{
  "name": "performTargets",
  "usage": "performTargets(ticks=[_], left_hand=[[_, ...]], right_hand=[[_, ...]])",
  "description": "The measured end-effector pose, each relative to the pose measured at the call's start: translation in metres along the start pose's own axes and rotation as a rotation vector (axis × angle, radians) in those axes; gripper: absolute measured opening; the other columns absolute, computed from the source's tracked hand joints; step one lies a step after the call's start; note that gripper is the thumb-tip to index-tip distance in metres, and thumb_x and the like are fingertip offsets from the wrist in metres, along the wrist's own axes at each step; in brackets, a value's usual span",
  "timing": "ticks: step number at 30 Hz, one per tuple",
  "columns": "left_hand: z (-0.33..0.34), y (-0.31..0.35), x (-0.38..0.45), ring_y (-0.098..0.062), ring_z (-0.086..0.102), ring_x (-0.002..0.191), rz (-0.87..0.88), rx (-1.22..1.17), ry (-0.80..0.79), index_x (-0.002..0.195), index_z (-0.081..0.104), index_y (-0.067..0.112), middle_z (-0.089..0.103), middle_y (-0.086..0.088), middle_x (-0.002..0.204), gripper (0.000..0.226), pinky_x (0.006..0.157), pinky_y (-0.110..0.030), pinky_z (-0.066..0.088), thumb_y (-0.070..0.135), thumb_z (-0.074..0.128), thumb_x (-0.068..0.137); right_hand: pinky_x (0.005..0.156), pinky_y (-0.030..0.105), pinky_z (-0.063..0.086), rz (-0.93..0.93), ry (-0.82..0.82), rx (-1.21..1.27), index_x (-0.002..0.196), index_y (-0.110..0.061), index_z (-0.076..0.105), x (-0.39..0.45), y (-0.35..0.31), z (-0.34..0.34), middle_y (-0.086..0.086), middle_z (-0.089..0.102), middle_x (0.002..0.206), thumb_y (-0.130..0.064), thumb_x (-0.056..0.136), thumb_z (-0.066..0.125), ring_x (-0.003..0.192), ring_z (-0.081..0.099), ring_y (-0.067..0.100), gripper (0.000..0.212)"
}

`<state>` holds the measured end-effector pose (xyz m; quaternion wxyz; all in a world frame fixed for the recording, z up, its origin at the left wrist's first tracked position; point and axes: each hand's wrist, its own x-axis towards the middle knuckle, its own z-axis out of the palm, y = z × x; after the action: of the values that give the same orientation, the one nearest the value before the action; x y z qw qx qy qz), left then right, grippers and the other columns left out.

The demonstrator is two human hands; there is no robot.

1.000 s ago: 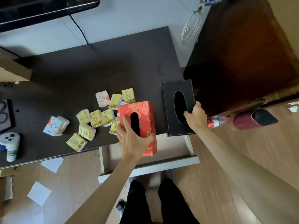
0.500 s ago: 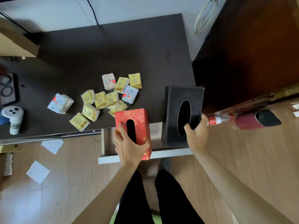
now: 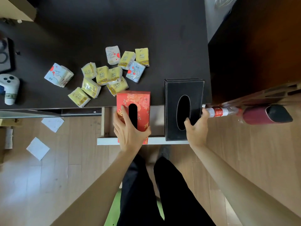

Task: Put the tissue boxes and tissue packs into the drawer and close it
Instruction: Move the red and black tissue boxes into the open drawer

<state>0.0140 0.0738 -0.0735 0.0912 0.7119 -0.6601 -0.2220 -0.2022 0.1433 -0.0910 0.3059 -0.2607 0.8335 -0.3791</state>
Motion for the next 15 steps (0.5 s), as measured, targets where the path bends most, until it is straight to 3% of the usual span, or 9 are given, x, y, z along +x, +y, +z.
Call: performTargets(ticks=[6, 15], left_hand=[[-0.001, -0.010, -0.017, -0.044, 0.032, 0.134, 0.008, 0.004, -0.053, 0.159, 0.010, 0.014, 0.024, -0.025, 0.152, 0.129, 0.104, -0.057, 0.036, 0.055, 0.081, 0.059], [-0.005, -0.035, -0.055, -0.043, 0.035, 0.131, -0.015, 0.003, -0.181, 0.158, 0.004, 0.021, 0.023, -0.022, 0.152, 0.130, 0.103, -0.056, 0.038, 0.060, 0.079, 0.059]], right_hand=[[0.097, 0.036, 0.047, 0.035, 0.005, -0.029, 0.147, -0.007, 0.036, -0.022, 0.009, -0.004, 0.003, 0.058, 0.132, -0.007, 0.093, 0.068, 0.115, 0.058, 0.019, 0.063], [0.105, 0.047, 0.049, 0.127, -0.039, -0.045, 0.145, -0.006, 0.036, -0.065, 0.032, -0.015, 0.012, 0.058, 0.133, -0.006, 0.093, 0.069, 0.120, 0.060, 0.028, 0.061]])
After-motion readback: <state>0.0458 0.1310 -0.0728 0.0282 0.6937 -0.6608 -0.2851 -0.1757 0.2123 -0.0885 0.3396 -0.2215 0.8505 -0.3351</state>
